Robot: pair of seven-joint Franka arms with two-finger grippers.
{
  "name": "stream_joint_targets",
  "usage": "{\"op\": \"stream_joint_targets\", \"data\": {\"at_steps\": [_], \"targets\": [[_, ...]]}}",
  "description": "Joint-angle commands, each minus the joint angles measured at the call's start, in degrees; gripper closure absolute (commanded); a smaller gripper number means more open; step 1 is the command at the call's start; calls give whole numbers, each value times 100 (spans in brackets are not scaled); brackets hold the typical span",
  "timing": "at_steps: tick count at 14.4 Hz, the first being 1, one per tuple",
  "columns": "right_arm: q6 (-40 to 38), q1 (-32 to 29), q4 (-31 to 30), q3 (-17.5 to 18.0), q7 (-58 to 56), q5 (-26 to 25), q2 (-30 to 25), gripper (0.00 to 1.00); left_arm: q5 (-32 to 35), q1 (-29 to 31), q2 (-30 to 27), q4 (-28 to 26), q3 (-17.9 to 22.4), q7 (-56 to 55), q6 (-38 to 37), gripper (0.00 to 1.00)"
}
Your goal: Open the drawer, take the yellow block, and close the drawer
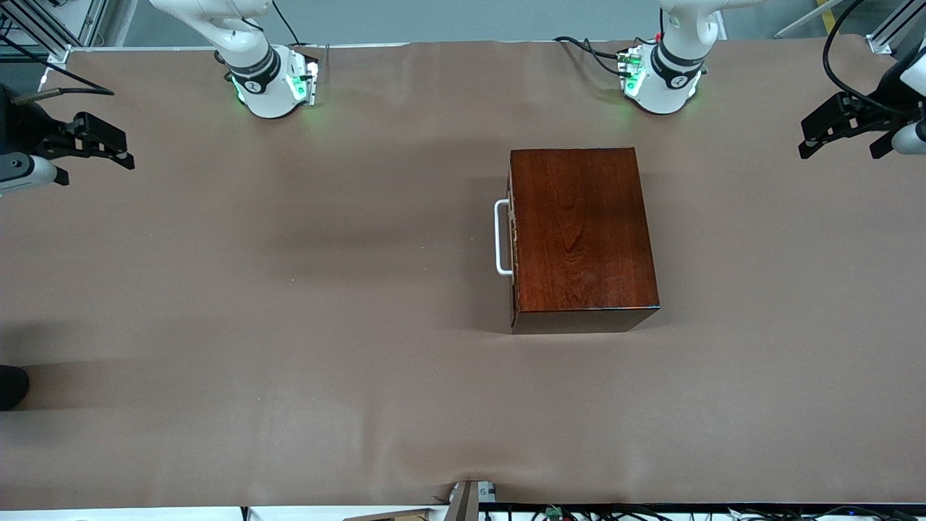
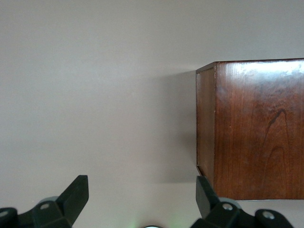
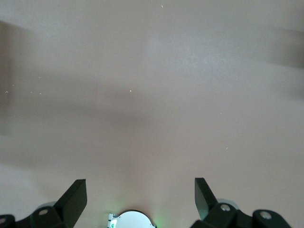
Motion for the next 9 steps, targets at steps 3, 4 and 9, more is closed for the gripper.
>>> {"op": "stream_joint_targets", "data": {"at_steps": [3,4,9], "targets": [[8,-66,-181,56,69,-15,-198,0,166,42,44,150,-50,-36,-111,0],[8,-66,-181,56,69,-15,-198,0,166,42,44,150,-50,-36,-111,0],[8,-75,-181,56,69,-15,-198,0,219,-80,166,142,-199,-54,-111,0]]}}
